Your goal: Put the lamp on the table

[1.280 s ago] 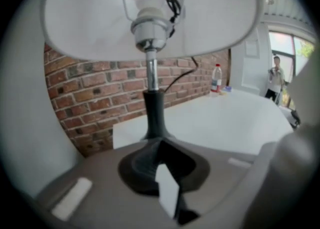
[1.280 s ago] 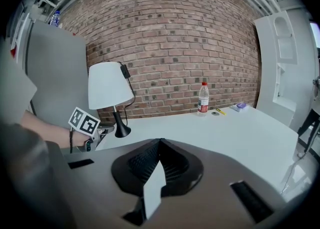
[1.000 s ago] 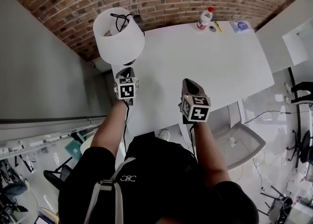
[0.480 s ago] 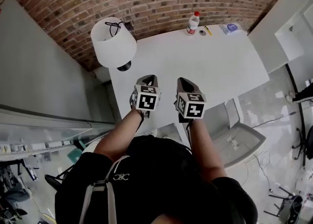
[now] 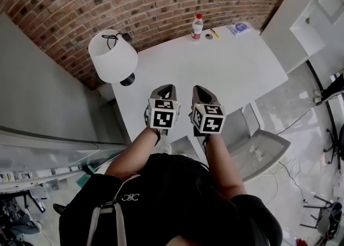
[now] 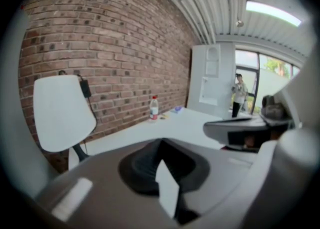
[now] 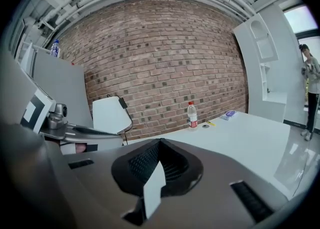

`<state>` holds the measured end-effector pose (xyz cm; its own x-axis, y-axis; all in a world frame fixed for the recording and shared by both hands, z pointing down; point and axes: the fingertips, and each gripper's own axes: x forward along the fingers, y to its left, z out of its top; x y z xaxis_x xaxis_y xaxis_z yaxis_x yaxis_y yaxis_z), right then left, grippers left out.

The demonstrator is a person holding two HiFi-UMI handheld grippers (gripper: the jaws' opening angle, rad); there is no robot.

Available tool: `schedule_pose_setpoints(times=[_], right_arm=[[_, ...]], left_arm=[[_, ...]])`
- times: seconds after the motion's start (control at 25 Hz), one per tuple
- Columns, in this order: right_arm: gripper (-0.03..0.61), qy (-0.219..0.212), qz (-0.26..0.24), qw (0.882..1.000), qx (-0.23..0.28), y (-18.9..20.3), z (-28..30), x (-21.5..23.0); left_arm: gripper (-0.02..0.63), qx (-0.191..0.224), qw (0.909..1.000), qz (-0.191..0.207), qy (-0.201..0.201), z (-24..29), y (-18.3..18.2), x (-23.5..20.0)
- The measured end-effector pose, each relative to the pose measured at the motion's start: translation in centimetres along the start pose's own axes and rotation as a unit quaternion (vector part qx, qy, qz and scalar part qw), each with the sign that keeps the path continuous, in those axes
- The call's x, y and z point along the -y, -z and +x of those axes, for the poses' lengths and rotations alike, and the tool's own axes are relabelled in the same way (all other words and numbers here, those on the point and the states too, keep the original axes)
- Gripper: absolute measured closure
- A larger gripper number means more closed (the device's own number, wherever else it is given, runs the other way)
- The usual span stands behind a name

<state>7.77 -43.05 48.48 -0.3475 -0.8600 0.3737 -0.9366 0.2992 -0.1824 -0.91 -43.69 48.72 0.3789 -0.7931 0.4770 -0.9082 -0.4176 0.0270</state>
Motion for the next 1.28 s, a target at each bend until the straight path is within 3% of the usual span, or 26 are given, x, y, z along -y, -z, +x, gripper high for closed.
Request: schedule_pose_setpoints(times=[0.48, 0.72, 1.28], right_arm=[[0.583, 0.0, -0.004, 1.0, 0.003, -0.1, -0.1, -0.1], [0.583, 0.001, -0.004, 1.0, 0.005, -0.5, -0.2, 0.0], [0.583, -0.004, -0.014, 1.0, -0.003, 0.3, 0.1, -1.0]], left_arm=[[0.614, -0.003, 0.9999, -0.007, 0.008, 0.4, -0.1, -0.1], [0.614, 0.016, 0.9995, -0.008, 0.026, 0.2, -0.8, 0.8], [0.614, 0.007, 0.9997, -0.014, 0.021, 0.1, 0.5, -0.2]])
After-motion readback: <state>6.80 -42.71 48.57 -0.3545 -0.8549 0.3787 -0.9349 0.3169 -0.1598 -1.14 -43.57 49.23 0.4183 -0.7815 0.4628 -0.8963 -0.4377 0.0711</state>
